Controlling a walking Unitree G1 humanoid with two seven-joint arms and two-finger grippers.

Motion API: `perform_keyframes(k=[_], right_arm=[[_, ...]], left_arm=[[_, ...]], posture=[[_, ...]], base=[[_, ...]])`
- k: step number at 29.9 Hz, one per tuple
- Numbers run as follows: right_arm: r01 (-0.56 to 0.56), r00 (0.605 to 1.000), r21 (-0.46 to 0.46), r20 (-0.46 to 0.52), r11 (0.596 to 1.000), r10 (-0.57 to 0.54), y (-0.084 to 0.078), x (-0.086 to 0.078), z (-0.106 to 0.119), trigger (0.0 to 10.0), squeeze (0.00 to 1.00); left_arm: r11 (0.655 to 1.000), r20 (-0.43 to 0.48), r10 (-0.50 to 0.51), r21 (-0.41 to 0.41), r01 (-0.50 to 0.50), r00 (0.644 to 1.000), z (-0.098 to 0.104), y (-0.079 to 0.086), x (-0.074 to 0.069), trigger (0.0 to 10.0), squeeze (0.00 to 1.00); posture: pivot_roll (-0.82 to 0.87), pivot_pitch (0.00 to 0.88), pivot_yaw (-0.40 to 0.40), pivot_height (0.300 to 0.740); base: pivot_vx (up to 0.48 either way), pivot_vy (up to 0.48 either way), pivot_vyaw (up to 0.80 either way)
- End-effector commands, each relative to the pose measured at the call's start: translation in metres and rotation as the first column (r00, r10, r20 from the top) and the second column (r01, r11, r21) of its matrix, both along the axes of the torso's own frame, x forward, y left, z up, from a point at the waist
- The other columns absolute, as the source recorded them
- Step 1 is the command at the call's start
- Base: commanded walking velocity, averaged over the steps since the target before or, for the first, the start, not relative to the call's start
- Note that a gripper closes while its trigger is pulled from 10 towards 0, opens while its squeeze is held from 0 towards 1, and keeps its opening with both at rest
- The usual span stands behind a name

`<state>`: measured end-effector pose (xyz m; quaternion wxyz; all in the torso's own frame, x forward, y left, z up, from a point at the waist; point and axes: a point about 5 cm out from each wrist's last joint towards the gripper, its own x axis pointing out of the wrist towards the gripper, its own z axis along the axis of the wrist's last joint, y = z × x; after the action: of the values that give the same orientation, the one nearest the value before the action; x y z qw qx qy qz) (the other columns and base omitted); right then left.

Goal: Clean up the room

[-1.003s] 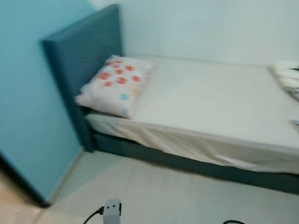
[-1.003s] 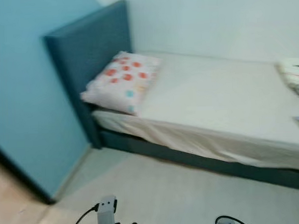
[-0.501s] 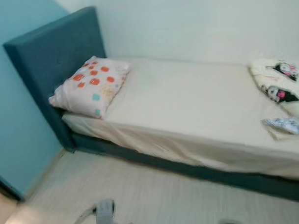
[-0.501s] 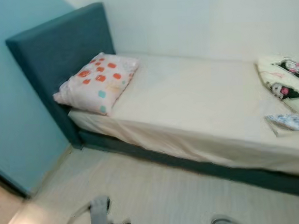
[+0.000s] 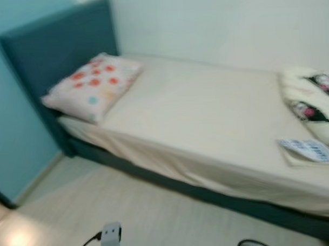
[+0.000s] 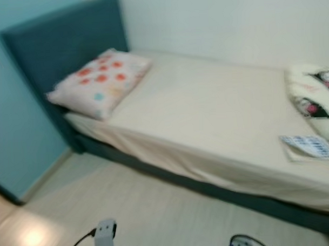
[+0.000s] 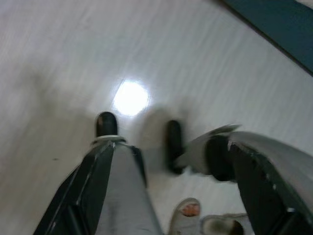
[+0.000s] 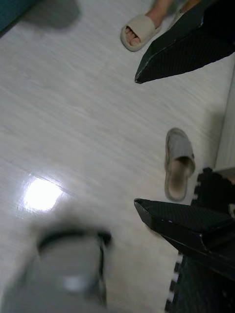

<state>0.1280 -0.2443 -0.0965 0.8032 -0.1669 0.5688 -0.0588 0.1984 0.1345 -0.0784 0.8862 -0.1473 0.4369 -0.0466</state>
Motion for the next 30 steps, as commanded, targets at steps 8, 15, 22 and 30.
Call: perform_keyframes(k=[8, 15, 22, 30], right_arm=[[0.016, 1.000, 0.001, 0.018, 1.000, -0.016, -0.0001, 0.0041, 0.0014, 10.0, 0.00], [0.025, 1.000, -0.013, 0.017, 1.000, -0.024, -0.0020, 0.0055, 0.0024, 10.0, 0.00], [0.041, 0.999, -0.029, 0.019, 0.999, -0.041, -0.0039, 0.0051, 0.0028, 10.0, 0.00], [0.042, 0.998, -0.026, 0.037, 0.999, -0.041, -0.0032, 0.0068, 0.0033, 10.0, 0.00]], left_arm=[[1.000, -0.033, -0.003, 0.003, 0.003, 0.999, -0.0049, 0.0007, -0.0091, 10.0, 0.00], [1.000, -0.027, -0.006, 0.000, 0.006, 1.000, -0.0044, 0.0006, -0.0084, 10.0, 0.00], [1.000, -0.020, -0.006, -0.002, 0.006, 1.000, -0.0039, 0.0012, -0.0077, 10.0, 0.00], [1.000, -0.019, 0.010, 0.000, -0.010, 1.000, -0.0036, 0.0024, -0.0070, 10.0, 0.00]], posture=[[-0.02, 0.091, 0.030, 0.740], [-0.02, 0.087, 0.030, 0.740], [-0.03, 0.088, 0.032, 0.740], [-0.03, 0.088, 0.030, 0.740]], base=[[0.000, -0.480, 0.00], [0.000, -0.480, 0.00], [0.000, -0.480, -0.76], [0.000, -0.300, -0.09]])
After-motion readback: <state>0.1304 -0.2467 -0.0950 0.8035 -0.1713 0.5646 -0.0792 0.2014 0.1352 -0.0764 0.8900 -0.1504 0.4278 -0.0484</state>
